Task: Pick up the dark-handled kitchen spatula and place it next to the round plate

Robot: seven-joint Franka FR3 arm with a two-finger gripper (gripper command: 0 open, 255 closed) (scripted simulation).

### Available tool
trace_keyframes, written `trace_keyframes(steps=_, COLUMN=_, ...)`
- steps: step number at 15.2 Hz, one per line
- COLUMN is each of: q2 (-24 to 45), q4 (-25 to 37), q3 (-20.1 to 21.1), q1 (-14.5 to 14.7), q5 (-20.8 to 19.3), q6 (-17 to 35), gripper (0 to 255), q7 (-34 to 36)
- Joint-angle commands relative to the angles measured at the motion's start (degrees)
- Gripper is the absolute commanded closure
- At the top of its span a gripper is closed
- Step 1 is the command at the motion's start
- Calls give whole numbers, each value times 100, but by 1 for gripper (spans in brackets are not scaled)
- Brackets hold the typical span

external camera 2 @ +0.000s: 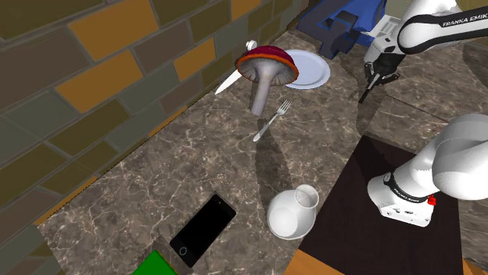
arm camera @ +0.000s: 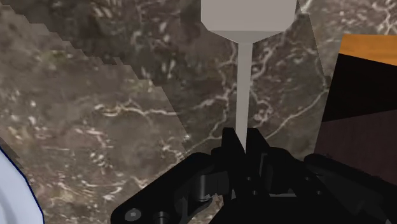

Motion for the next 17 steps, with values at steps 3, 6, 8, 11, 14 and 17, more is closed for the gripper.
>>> trace_keyframes(steps=3, q2=6, q4=-1, q3=-5, q1=3, q5=2, q6=9, gripper=255, q7=-3)
trace_keyframes(steps=6, q2=6, q4=-1, q3=-5, q1=2, q5=2, q6=8, gripper=0, q7=-3)
trace_keyframes(steps=8, q2=6, q4=-1, q3=-5, q1=2, q5=2, q6=8, gripper=0, q7=-3)
trace_keyframes(steps=11, q2=-135, q4=106, q3=99, q1=-48, q5=-23, q6=-232, gripper=0, q7=35)
trace_keyframes(steps=14, q2=-453, q4=441, q3=358, q1=-144, q5=-31, q6=-870, gripper=0, q7=101)
trace_keyframes(steps=17, q2=-452, q4=441, q3=360, q1=-146, q5=-30, q6=-870, gripper=0, q7=100)
